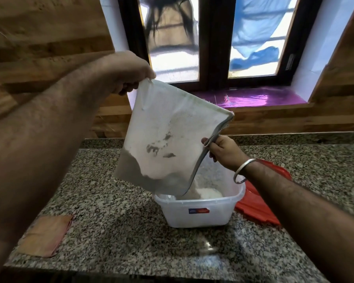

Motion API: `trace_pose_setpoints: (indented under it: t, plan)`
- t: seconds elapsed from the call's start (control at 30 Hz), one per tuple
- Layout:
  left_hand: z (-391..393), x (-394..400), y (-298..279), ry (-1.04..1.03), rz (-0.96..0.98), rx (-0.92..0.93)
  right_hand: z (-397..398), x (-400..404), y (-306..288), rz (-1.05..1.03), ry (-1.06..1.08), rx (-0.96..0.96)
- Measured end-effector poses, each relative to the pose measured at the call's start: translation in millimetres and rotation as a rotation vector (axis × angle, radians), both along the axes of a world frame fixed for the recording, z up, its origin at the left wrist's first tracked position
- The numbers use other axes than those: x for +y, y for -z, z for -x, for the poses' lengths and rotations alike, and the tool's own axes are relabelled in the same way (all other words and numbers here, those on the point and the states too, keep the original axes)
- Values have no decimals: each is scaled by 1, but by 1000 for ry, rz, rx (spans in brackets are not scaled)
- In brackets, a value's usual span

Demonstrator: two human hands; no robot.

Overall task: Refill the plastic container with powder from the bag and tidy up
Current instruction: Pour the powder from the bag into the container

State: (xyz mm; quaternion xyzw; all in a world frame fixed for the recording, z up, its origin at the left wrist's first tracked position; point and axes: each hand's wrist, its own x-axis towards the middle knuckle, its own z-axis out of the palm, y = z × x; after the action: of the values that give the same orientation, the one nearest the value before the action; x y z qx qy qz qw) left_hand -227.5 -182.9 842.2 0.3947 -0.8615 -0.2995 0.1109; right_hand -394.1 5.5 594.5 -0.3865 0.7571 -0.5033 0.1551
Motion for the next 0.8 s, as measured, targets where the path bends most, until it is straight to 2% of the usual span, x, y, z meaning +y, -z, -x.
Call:
trace_pose_setpoints:
  t: [0.1, 0.23, 0.33, 0.4, 0.53, 0.6, 0.73, 0.8]
  plan:
    - [7, 7, 5, 32, 39, -8, 3, 8, 1, -125, -50, -16]
    - [16, 13, 9, 64, 83, -12, 17, 25, -11, -404, -56, 100]
    - [26, 16, 11, 75, 91, -5, 24, 37, -41, -637, 28, 279]
    - [32, 18, 12, 78, 127, -20, 20, 40, -64, -700, 169, 451]
    - [42, 21, 15, 124, 180, -40, 6, 36, -88, -675, 360, 509]
    - [47, 23, 18, 147, 206, -47, 0, 29, -91, -630, 309, 527]
    - [57, 28, 25, 171, 228, -43, -22, 13, -101, -224, 58, 365]
    - [61, 30, 29, 179, 223, -30, -28, 5, -103, -124, 33, 329]
